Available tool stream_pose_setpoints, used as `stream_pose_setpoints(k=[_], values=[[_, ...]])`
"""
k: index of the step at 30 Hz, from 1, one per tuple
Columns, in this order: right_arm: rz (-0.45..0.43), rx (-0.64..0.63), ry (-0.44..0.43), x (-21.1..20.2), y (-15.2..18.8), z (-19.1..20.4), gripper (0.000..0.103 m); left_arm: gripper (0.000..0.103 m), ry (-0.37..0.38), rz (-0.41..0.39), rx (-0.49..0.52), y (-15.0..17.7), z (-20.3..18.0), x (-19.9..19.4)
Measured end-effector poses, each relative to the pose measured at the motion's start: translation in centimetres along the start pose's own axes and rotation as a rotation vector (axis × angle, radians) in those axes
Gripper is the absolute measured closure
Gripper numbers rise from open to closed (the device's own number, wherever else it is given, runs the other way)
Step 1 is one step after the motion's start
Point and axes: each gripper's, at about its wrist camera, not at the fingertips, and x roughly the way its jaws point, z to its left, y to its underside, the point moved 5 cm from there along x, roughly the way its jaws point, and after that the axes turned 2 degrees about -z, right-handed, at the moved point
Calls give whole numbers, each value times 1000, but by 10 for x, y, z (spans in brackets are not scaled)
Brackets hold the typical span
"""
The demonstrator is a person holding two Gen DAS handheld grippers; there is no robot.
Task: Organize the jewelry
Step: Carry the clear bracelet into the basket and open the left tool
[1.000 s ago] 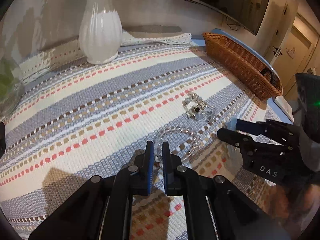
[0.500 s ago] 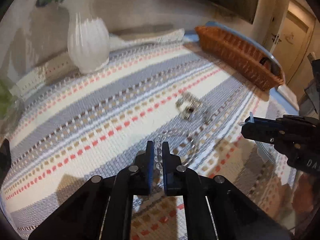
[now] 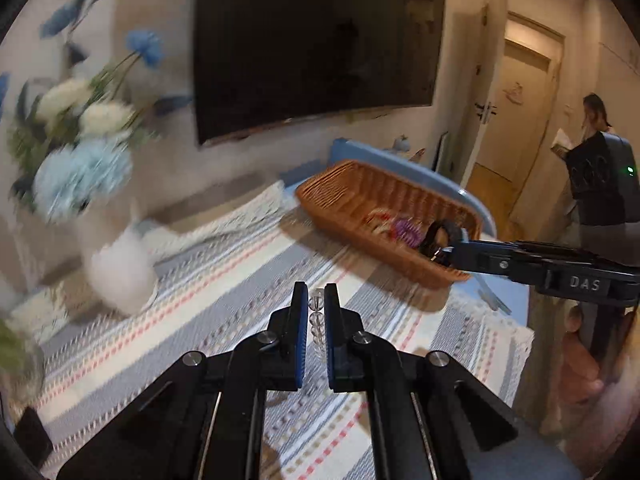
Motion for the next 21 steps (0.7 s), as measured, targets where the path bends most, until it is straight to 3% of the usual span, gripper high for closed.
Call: stream_pose_setpoints(k=[7, 11, 15, 21], values=[[-96, 2, 174, -13, -66, -55, 91, 98, 83, -28, 84, -79, -49, 56], [-84, 16, 306, 2, -93, -104, 91, 98, 135, -4, 62, -109, -61, 109], [-21, 41, 390, 31, -100, -152, 91, 98, 166, 29, 36, -119, -67, 160], [51, 75, 400, 60, -87, -186, 91, 98, 185, 76, 15, -111, -66, 206]])
